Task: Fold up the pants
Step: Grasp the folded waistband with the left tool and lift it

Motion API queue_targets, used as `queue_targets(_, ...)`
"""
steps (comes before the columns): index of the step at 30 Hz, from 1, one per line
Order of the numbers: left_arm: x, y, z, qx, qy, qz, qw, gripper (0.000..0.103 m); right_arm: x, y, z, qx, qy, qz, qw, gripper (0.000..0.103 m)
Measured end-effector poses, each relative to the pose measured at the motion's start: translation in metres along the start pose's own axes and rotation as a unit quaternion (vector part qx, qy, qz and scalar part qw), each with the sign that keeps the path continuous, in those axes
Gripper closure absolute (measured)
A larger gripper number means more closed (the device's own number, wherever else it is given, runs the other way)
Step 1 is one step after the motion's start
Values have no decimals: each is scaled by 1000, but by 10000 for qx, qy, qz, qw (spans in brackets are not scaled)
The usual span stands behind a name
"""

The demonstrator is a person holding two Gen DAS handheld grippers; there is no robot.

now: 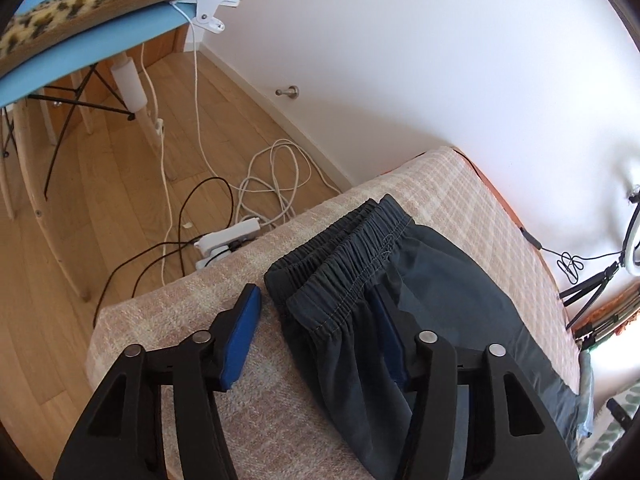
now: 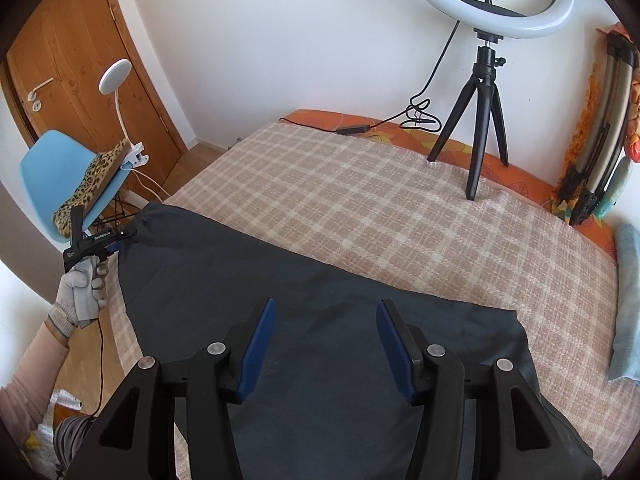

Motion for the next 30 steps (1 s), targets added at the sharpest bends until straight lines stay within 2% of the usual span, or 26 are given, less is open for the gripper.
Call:
queue_targets(3,1,0,1,104,-70,-43,9999,71,9,-3,15,-29,-76,44,10000,47)
queue_targets(6,0,-1,1,168,-49,-100,9998,82,18,-8,33,-84,-157,78,9998,47)
queue_targets(11,-14,-2,-14,451,-22,-453,9980,86,37,-19,74,-219,-395,259,9986,47)
queue_targets(13,-23,-3,-27,771,-57,-693,9946,87,48,-24,97,-291,-560,381,9973,47)
queue_targets(18,-41,5,-65,1720,-225,-1102,9787,87,88,-40,167,-424,-1089,751,9903,45)
queue_targets(22,-50,19,-93,2597,-472,-1313,9555,87,134,-44,222,-405,-1452,1257,9805,44)
queue_targets(26,-52,28,-101,2846,-574,-1437,9461,87,179,-40,272,-377,-1711,1762,9686,43)
queue_targets(30,-52,37,-114,3328,-747,-1502,9279,87,211,-32,313,-407,-1842,2111,9591,43)
Point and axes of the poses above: each gripper's, at about its wrist camera, not at the fingertips, and x roughly the way its jaws point, z to its left, y to its underside, the point moved 7 cm from there along x, roughly the way its jaws point, and after that the axes turned 14 degrees about x, right-handed, at the moved point
